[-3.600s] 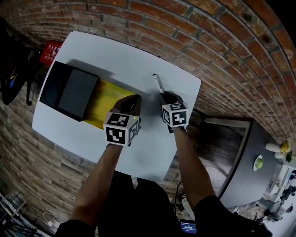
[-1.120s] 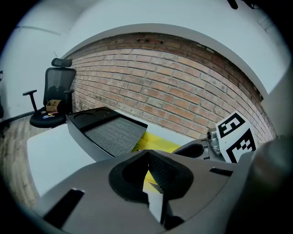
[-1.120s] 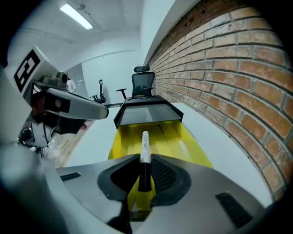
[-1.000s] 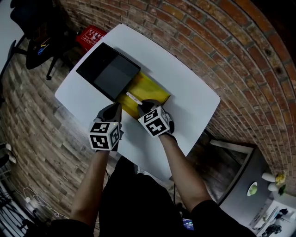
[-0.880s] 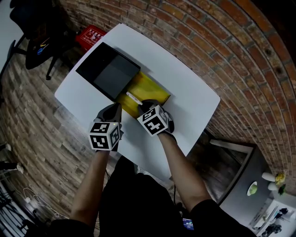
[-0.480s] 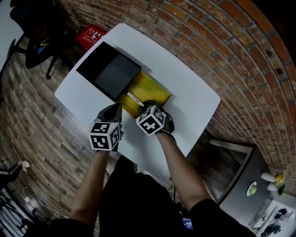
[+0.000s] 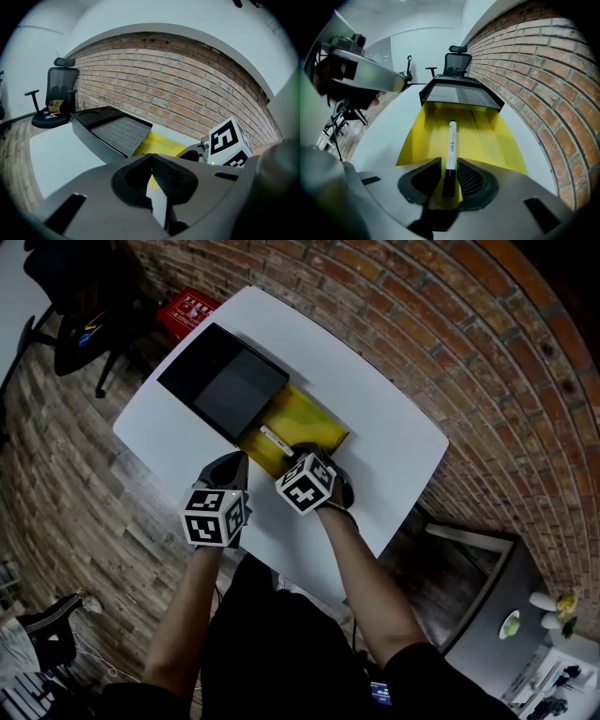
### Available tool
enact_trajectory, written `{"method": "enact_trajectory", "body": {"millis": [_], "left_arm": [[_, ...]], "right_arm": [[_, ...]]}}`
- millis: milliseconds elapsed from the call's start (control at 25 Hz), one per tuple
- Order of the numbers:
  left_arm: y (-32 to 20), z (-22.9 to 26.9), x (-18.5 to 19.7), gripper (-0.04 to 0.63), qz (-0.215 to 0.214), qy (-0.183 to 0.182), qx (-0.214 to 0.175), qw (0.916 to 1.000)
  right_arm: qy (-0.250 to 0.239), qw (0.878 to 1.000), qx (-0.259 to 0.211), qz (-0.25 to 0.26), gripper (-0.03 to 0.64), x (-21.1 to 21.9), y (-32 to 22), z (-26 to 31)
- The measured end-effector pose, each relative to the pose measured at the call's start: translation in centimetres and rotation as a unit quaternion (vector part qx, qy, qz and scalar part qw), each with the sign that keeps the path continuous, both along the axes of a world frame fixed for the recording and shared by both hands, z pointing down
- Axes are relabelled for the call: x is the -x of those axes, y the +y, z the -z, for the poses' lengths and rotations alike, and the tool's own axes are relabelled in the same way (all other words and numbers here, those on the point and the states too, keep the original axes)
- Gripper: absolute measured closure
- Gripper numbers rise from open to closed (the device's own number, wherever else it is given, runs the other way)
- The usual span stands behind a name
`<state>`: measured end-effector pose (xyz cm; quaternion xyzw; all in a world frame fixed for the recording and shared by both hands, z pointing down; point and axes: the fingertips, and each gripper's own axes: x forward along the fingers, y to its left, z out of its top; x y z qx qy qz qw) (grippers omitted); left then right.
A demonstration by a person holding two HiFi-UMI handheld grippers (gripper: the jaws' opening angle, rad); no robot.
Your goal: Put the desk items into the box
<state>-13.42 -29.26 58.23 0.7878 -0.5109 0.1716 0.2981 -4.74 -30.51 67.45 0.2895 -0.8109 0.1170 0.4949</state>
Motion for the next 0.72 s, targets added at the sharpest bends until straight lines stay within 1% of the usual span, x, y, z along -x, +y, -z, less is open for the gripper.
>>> {"method": "enact_trajectory", "body": {"millis": [80,160,280,480,720], "left_arm": [[0.0,0.1,0.0,0.583,0.001,0.000,-0.001,1.0000],[0.1,0.3,0.0,0.583,0.000,-0.001,-0.002,1.0000],[0.4,0.6,-0.2,0.583,-0.002,-0.002,-0.004,1.0000],[1.2,1.3,-0.8,0.583,-0.009,-0.004,-0.010,0.9999],[2.3,2.5,-1.9,0.583,-0.017,-0.006,-0.020,0.9996]], "right_arm": [[-0.004,1.000,-0.002,-0.001,0.491,0.1,0.0,0.2],[-0.006,1.000,-0.010,-0.004,0.486,-0.2,-0.1,0.5],[-0.020,1.000,-0.018,-0.013,0.486,-0.7,-0.1,1.3],[-0.066,0.996,-0.038,-0.036,0.488,-1.3,0.2,3.5],[-0.090,0.993,-0.051,-0.053,0.506,-2.3,1.2,5.5]]}}
